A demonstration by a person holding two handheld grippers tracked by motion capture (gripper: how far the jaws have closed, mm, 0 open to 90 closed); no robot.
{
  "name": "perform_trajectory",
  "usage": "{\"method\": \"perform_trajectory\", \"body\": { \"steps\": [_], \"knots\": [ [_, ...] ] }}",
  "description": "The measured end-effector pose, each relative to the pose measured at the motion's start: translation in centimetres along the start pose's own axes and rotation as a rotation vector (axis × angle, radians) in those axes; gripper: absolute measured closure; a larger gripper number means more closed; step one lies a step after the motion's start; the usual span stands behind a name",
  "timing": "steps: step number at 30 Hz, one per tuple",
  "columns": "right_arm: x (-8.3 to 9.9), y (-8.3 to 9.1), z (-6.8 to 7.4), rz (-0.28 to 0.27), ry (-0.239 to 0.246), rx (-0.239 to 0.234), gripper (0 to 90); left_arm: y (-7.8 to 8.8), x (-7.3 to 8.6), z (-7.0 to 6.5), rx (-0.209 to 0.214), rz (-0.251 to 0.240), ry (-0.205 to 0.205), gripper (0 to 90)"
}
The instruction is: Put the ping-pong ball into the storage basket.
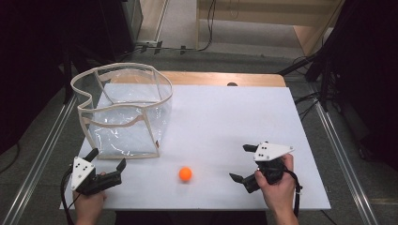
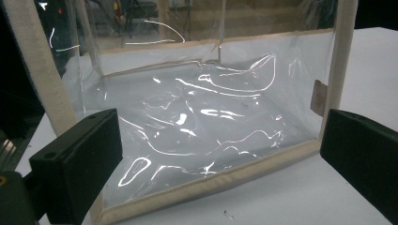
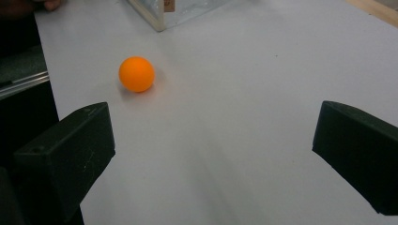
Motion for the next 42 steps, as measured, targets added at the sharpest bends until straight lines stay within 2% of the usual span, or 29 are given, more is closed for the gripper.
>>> {"method": "perform_trajectory", "body": {
  "steps": [7,15,21,27,36,38,42],
  "knots": [
    [-1.3,-1.2,0.5,0.043,0.041,-0.022,0.0,0.0,0.0,-0.1,-0.001,0.002,-0.004,0.0],
    [-2.6,-2.2,1.0,0.089,0.067,-0.038,0.0,0.0,0.0,-0.1,-0.004,0.001,-0.005,0.0],
    [-3.3,-2.8,1.3,0.103,0.086,-0.051,0.0,0.0,0.0,-0.1,-0.005,-0.001,-0.007,0.0],
    [-4.3,-3.6,1.7,0.145,0.113,-0.066,0.0,0.0,0.0,0.0,0.002,-0.006,-0.001,0.0],
    [-5.2,-4.6,2.4,0.175,0.134,-0.080,0.0,0.0,0.0,0.0,0.005,-0.014,0.002,0.0],
    [-5.5,-4.9,2.7,0.183,0.131,-0.072,0.0,0.2,0.0,0.1,0.011,-0.017,-0.007,0.0],
    [-5.9,-5.4,3.0,0.192,0.138,-0.083,0.0,0.3,0.0,0.2,0.024,-0.031,0.002,0.0]
  ]
}}
Point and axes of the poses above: each handheld gripper's, and its own axes: y roughly backward along the jaws, x roughly out of its underside, z roughly to its left, the point moved 1 cm from there along -y, roughly forward along the jaws, and after that the axes turned 14 degrees about z, right-handed, at the moved point
